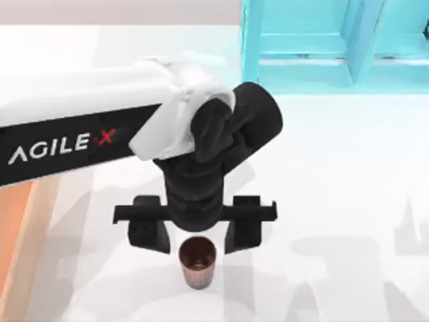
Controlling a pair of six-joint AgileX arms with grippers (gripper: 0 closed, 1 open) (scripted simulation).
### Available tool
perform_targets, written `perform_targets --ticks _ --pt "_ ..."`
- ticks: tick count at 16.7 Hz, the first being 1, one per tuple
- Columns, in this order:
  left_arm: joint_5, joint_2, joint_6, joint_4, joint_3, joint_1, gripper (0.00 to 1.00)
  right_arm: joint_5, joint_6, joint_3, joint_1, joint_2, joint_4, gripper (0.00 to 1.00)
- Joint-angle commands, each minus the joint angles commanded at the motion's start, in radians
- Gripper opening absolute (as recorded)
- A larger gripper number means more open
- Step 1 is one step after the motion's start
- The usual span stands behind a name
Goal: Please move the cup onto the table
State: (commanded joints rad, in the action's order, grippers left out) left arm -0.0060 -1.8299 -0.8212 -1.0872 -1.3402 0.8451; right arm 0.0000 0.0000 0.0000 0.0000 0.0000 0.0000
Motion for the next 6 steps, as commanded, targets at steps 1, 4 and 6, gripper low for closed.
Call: perform_targets --ticks 1,4,6 --pt "0.000 0.000 0.000 0.000 0.000 0.000 1.00 0.000 0.000 0.000 0.000 0.000 0.000 1.00" --pt "0.000 0.000 0.000 0.000 0.000 0.000 1.00 0.000 0.000 0.000 0.000 0.000 0.000 1.00" --pt "0.000 0.000 0.000 0.000 0.000 0.000 1.00 0.000 0.000 0.000 0.000 0.000 0.000 1.00"
